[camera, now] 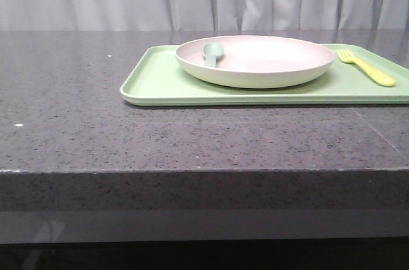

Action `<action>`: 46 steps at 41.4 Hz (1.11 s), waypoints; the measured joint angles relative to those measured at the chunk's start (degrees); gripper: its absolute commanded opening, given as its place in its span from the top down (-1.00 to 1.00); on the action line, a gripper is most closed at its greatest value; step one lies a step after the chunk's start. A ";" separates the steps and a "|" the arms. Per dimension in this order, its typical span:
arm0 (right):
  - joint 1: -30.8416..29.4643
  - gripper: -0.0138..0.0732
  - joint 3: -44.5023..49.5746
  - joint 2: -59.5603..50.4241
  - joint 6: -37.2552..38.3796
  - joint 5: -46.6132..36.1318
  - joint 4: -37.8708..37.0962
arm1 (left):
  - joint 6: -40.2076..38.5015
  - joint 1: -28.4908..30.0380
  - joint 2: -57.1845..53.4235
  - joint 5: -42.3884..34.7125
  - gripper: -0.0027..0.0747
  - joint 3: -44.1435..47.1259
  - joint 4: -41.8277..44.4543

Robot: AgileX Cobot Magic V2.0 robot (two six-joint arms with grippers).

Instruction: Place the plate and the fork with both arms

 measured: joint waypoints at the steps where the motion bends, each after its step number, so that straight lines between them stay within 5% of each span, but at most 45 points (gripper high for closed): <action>1: -0.43 0.88 1.83 -1.33 0.00 -2.47 0.00 | 0.00 0.00 0.00 0.00 0.98 0.00 0.00; 15: -5.52 0.88 23.07 -14.68 0.00 -25.89 0.00 | 0.00 0.00 0.00 0.00 0.98 0.00 0.00; 46: -6.43 0.88 23.29 -14.79 0.00 -28.93 0.00 | 0.00 0.00 0.00 0.00 0.98 0.00 0.00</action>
